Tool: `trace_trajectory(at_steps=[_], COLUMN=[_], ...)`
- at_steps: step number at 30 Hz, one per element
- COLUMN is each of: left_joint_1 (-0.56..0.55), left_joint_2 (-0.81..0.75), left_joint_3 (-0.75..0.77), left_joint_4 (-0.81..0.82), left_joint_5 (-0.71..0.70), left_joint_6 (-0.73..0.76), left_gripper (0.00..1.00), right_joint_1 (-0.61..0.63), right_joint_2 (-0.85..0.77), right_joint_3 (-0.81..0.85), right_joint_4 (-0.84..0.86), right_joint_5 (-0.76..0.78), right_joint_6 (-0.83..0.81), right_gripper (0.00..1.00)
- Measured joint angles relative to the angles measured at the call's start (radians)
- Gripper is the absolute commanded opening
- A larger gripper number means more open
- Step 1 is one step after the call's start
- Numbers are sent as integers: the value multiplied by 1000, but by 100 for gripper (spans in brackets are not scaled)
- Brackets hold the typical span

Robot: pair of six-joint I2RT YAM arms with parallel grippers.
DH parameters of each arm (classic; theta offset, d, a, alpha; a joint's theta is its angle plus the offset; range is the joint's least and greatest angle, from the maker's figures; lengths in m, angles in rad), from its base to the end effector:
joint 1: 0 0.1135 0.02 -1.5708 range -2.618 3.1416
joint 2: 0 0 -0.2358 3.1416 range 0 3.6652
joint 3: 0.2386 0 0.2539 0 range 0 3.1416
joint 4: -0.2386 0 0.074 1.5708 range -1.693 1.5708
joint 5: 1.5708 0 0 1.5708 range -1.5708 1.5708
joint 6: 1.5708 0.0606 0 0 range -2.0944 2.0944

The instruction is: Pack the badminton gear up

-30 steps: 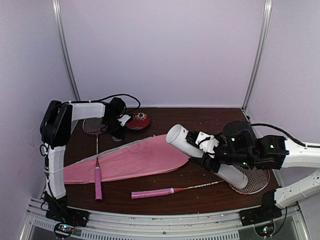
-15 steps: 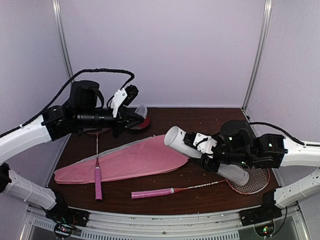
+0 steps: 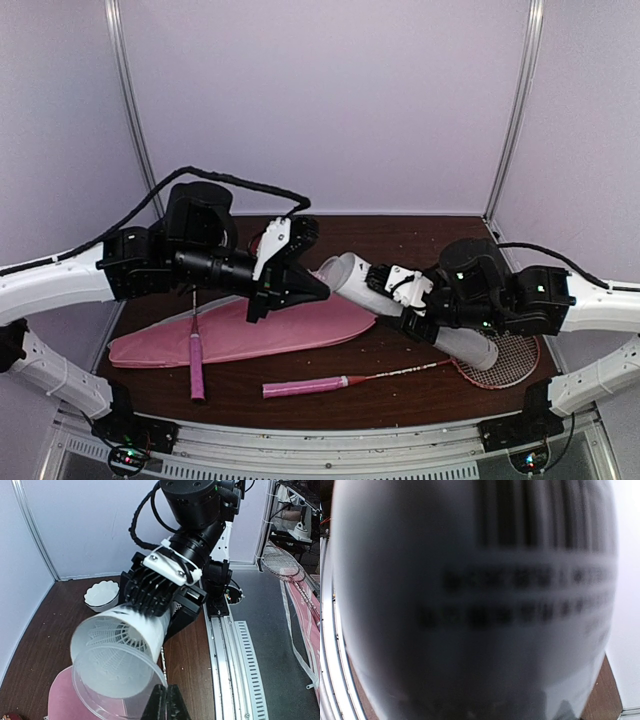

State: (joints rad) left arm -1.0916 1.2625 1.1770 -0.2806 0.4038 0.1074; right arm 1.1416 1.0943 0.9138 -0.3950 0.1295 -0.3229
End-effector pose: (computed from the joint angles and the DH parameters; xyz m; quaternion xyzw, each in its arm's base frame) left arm 0.1266 -0.2954 0.3305 0.5493 0.6024 -0.4079 0.4111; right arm 0.1227 0.2494 0.2648 -0.5632 0.6728 0.1374 0.4596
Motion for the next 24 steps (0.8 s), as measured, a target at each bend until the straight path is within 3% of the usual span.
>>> trace_trajectory(at_steps=[24], left_joint_1=[-7], left_joint_2=[84], left_joint_3=[57], left_joint_4=[3], left_joint_5=[73], left_joint_6=[19], left_gripper=[0], right_joint_1=[20], right_joint_2=[-12], right_joint_3=[0], right_joint_4=[-26], right_joint_5=[-20], right_joint_6=[-17], right_gripper=[29])
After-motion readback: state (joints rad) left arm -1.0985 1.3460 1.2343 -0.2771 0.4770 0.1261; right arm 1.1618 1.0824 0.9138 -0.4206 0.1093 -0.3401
